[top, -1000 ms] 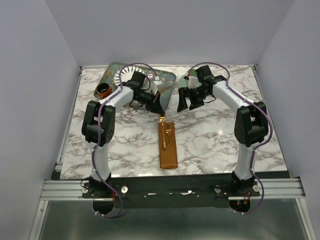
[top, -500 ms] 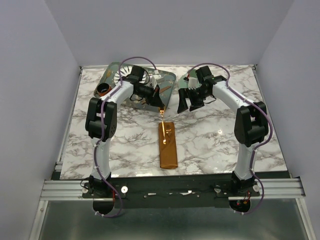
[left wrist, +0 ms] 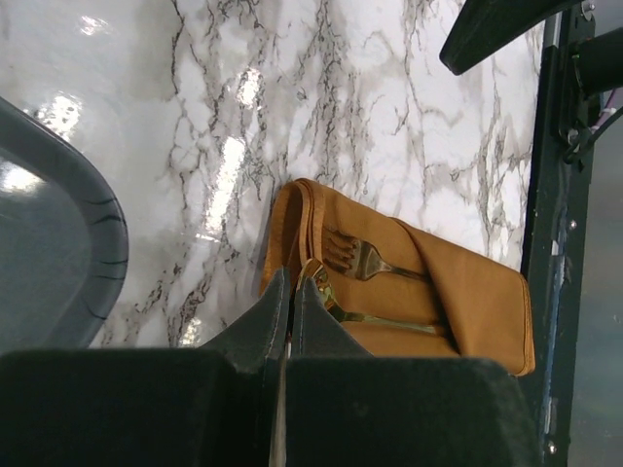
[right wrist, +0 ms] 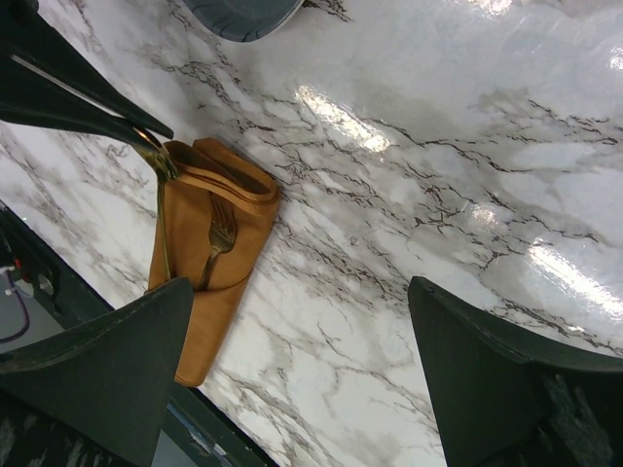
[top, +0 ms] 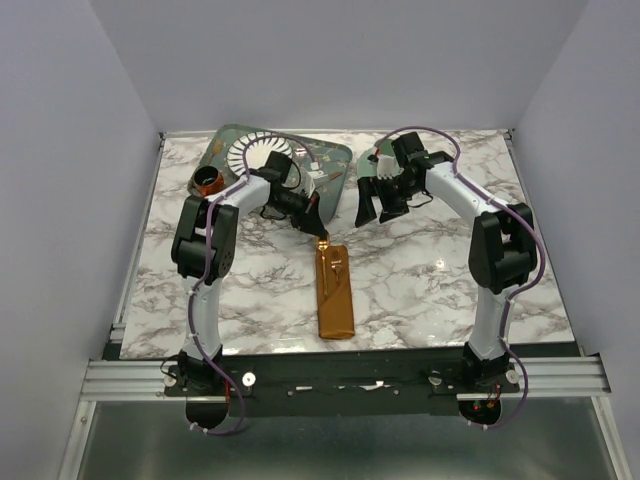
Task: Fold the napkin into a case and place the utensils inside
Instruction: Insert the spoon into the folded napkin.
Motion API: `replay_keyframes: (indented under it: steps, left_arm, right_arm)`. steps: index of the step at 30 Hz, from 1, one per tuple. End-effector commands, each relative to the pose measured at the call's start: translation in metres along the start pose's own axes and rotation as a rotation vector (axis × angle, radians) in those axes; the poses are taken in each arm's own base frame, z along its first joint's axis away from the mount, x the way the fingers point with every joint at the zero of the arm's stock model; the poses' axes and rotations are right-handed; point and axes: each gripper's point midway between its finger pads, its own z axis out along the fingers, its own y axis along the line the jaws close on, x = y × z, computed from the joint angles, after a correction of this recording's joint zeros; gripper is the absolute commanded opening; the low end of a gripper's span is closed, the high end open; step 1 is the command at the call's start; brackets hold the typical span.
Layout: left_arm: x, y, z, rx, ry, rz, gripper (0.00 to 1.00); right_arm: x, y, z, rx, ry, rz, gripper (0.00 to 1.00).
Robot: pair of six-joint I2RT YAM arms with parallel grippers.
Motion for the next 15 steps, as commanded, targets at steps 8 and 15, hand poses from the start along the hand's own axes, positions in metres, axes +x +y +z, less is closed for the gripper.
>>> replay_keyframes:
  steps: [8,15]
  left_arm:
    - [-0.008,-0.029,0.001,0.053,-0.049,0.013,0.00]
    - [-0.001,-0.036,0.002,0.065,-0.040,-0.007,0.00]
  right_arm:
    - [0.009,0.000,0.002,-0.026,0.029,0.012,1.00]
    - [0.008,0.000,0.002,-0.023,0.028,0.009,1.00]
